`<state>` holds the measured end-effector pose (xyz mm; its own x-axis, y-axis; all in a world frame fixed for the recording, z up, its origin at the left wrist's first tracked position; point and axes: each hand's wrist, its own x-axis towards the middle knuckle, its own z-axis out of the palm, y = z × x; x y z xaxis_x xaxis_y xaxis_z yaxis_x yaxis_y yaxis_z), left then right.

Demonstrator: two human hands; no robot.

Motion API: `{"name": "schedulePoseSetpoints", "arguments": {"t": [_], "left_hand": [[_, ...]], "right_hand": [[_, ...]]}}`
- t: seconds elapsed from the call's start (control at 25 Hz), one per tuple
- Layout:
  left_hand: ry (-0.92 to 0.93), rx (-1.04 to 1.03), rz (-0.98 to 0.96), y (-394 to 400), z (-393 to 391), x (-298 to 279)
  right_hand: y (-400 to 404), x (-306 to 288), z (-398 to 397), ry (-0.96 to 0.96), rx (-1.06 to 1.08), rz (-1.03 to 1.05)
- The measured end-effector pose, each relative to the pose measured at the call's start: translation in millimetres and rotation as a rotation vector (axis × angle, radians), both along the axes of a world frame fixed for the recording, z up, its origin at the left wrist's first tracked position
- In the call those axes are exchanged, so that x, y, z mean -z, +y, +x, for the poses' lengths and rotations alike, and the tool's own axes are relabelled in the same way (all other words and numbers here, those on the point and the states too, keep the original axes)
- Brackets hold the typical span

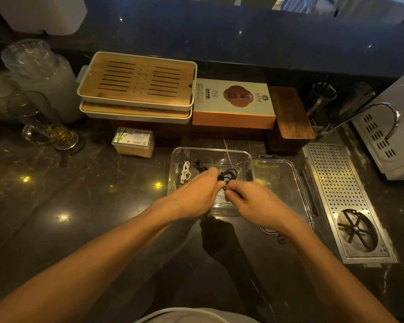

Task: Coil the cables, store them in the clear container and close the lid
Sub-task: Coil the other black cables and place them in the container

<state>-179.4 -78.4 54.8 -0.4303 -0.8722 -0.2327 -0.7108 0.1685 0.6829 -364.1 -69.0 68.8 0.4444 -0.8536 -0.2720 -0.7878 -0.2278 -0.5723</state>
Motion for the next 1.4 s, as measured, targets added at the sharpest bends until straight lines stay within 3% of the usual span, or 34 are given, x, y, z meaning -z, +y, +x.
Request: {"name": "schedulePoseSetpoints", "arguments": {"t": [0.2, 0.36, 0.6, 0.88, 1.12, 1.2, 1.32, 1.4], "left_hand": [[0.019, 0.013, -0.001, 3.3, -4.6, -0.3], [0.034, 0.089, 0.043, 3.7, 0.9, 3.0], [0.087, 0.241, 0.111, 0.6, -0.9, -11.5], [0.099, 0.31, 0.155, -1.9, -1.9, -12.7], [0.36, 0.335, 0.128, 3.3, -6.1, -28.5], [0.421, 0.282, 0.114, 8.1, -13.6, -27.6], [0.531, -0.006, 0.193, 3.0, -14.1, -18.8], [0.445, -0.129, 0.201, -0.4, -12.4, -13.3]], "right_hand": [[0.7, -10.5, 3.1, 0.039, -0.154, -0.043], [-16.6, -23.9, -7.1, 0.102, -0.112, -0.151], [-38.3, -30.0, -17.9, -0.184, -0.045, -0.005], [-44.2, -33.2, -20.4, -0.297, -0.065, 0.099], [-44.1, 5.4, -30.0, -0.573, 0.187, 0.298], [-27.3, 28.1, -27.2, -0.65, 0.197, 0.385], [-3.6, 43.5, -10.1, -0.759, 0.442, 0.475], [5.2, 46.8, -3.1, -0.755, 0.491, 0.371]]}}
